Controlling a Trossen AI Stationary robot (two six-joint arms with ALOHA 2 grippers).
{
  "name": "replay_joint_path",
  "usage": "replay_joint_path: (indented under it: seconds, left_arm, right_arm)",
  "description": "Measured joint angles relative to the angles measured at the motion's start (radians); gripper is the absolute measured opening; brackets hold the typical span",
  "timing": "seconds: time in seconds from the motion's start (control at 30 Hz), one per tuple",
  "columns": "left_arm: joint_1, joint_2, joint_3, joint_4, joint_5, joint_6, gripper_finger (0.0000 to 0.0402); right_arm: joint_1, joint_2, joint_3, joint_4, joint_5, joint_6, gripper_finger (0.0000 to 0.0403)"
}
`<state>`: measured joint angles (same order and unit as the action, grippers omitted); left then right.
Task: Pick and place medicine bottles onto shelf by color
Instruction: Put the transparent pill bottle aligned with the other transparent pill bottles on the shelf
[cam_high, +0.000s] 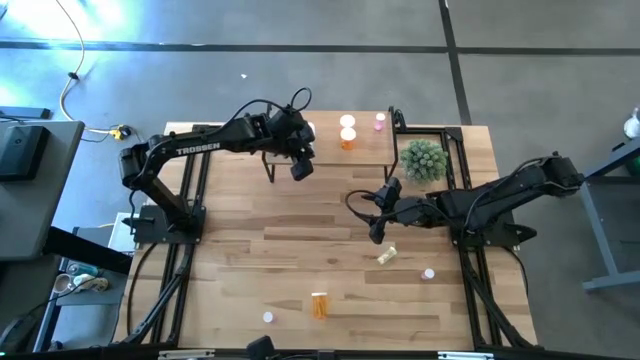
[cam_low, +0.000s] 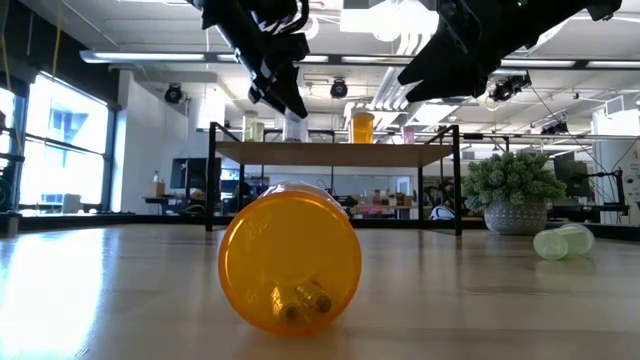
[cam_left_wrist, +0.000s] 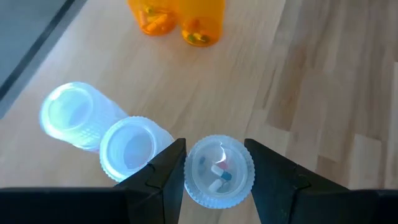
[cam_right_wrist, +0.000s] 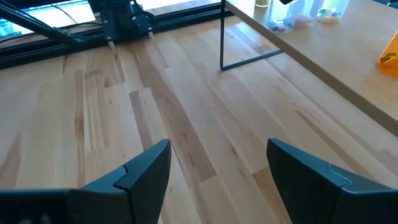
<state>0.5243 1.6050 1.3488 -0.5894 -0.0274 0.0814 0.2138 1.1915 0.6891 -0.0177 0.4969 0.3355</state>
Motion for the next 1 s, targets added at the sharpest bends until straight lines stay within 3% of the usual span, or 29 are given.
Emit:
replay_joint_path:
  seconds: [0.83, 1.0]
  left_arm:
    - [0.053, 0.002, -0.001, 0.019, -0.006, 0.0, 0.0141]
    - [0.052, 0.002, -0.001, 0.019, 0.047, -0.035, 0.0141]
  right_arm:
    - [0.0, 0.0, 0.0, 0.002, 0.0, 0.026, 0.0257]
    - [0.0, 0.0, 0.0, 0.003, 0.0, 0.026, 0.0257]
